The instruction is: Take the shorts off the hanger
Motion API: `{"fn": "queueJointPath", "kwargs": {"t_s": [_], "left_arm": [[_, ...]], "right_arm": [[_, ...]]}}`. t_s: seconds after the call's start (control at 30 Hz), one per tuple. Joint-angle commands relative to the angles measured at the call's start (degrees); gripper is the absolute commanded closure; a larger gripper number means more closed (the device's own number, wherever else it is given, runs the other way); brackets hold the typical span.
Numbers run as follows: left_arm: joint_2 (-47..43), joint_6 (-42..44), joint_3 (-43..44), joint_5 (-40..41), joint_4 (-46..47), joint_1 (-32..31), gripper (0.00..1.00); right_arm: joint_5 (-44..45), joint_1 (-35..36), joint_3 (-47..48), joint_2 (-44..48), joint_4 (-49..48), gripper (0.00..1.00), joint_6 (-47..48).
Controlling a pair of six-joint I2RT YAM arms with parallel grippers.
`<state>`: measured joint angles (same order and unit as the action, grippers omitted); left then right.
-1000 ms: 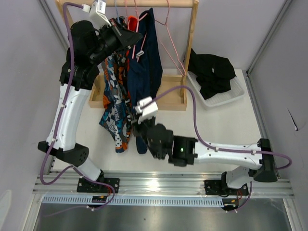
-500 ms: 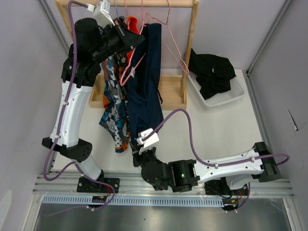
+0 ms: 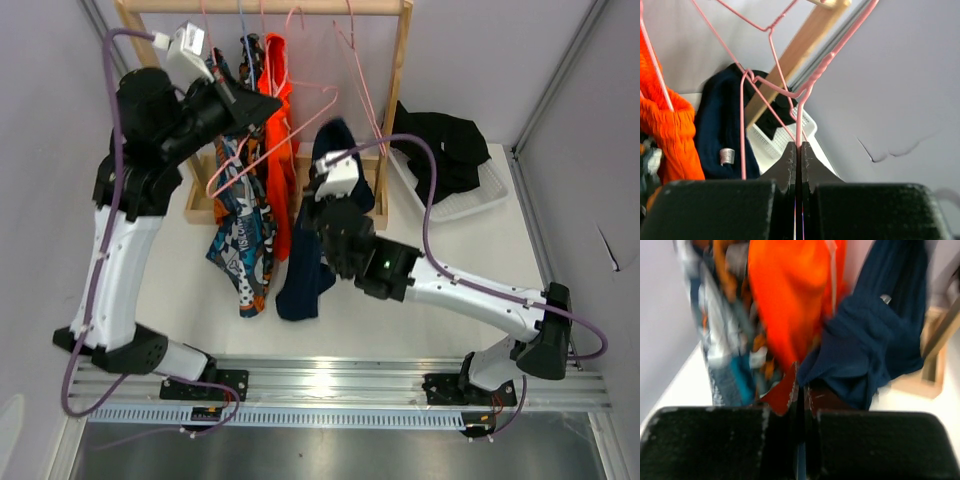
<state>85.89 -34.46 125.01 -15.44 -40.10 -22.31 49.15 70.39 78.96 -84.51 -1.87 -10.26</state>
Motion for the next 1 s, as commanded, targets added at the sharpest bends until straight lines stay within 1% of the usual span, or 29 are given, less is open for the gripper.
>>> {"fn": "queueJointPath", "kwargs": {"t_s": [0.0,0.03,0.07,0.1,0.17,0.23,0.27,0.3,0.33,0.37,0.43,0.47,0.5,0.53,0.57,0.63,0.67,0.7,0.73,0.77,0.8,0.83,0.9,0.93,0.97], "left_arm": [[-9.8,0.5,-6.9,-2.6,3.1,-1.4,1.0],[-11.6,0.6,-13.1,-2.4,4.3,-1.6,1.0],[-14.4,1.0,-14.6,-2.1,4.7,-1.6,1.0],[-15.2,1.6,-15.5,-1.3,4.8,-1.6,1.0],[-14.7,3.7,-14.5,2.6,2.2,-1.6,1.0],[-13.5,5.2,-12.2,4.9,1.6,-1.6,1.0],[-12.9,5.3,-11.3,5.3,2.6,-1.6,1.0],[-11.4,5.4,-10.1,5.6,3.4,-1.6,1.0],[-10.2,5.6,-9.4,6.5,3.9,-1.6,1.0],[-9.0,5.7,-7.4,7.1,4.7,-1.6,1.0],[-5.0,6.3,-3.9,8.2,5.4,-1.6,1.0],[-3.5,6.5,-2.8,9.0,5.7,-1.6,1.0],[-0.3,6.7,1.2,9.3,6.3,-1.6,1.0],[1.3,6.9,2.7,9.6,6.5,-1.6,1.0],[2.9,6.9,5.4,9.8,7.0,-1.6,1.0],[7.6,6.8,9.0,10.0,8.1,-1.6,1.0],[9.0,6.8,12.3,10.2,8.7,-1.6,1.0],[11.7,6.8,13.4,10.8,9.0,-1.6,1.0],[12.7,6.6,14.6,11.5,9.3,-1.6,1.0],[13.6,6.4,14.7,11.9,10.4,-1.5,1.0],[14.3,6.1,14.6,12.1,13.0,-1.6,1.0],[15.9,5.8,14.6,12.2,14.2,-1.5,1.0],[17.8,5.4,15.2,12.9,15.8,-1.5,1.0],[18.9,5.3,17.2,13.2,16.7,-1.5,1.0],[21.1,5.0,17.8,13.5,16.9,-1.4,1.0]], "right_arm": [[-6.1,-5.7,11.6,-1.8,-3.9,1.0,4.9],[-6.8,-6.7,13.7,-2.5,-2.8,1.0,5.2],[-7.0,-7.4,16.7,-3.0,-1.0,1.0,5.4],[-6.6,-7.6,17.4,-2.9,-0.3,1.0,5.7],[-6.7,-7.3,16.5,-1.5,0.8,1.0,4.2],[-6.4,-4.7,10.7,3.0,0.6,1.0,1.2],[-4.7,-3.1,7.9,4.9,-0.5,1.0,0.4],[-3.3,-1.2,1.6,6.8,-1.4,1.0,-0.2],[-1.9,3.0,-1.7,10.6,-2.3,1.0,-0.6],[2.3,5.3,-4.5,12.2,-3.0,1.0,-1.6],[7.2,9.7,-11.3,16.5,-2.4,1.0,-3.2],[11.9,13.6,-12.9,17.9,-0.3,1.0,-5.3],[14.3,15.4,-14.3,19.1,1.0,1.0,-6.5],[16.0,17.0,-16.3,21.6,2.6,1.0,-7.8],[19.4,19.6,-16.9,22.8,7.4,1.0,-9.2],[21.6,21.5,-17.9,25.1,11.5,1.0,-13.0],[23.5,23.4,-18.1,26.9,15.8,1.0,-15.6],[24.5,24.4,-18.3,27.8,18.2,1.0,-17.1],[26.4,25.5,-19.0,28.7,22.7,1.0,-18.5],[27.8,26.9,-19.5,30.2,24.4,1.0,-20.0],[29.0,29.3,-19.9,30.7,26.5,1.0,-23.6],[30.5,30.4,-20.0,31.3,31.9,1.0,-26.5],[31.8,33.0,-20.1,32.3,35.8,1.0,-30.9],[33.0,33.8,-20.2,32.6,38.1,1.0,-33.5],[33.7,34.5,-20.2,32.6,38.5,1.0,-34.0]]}}
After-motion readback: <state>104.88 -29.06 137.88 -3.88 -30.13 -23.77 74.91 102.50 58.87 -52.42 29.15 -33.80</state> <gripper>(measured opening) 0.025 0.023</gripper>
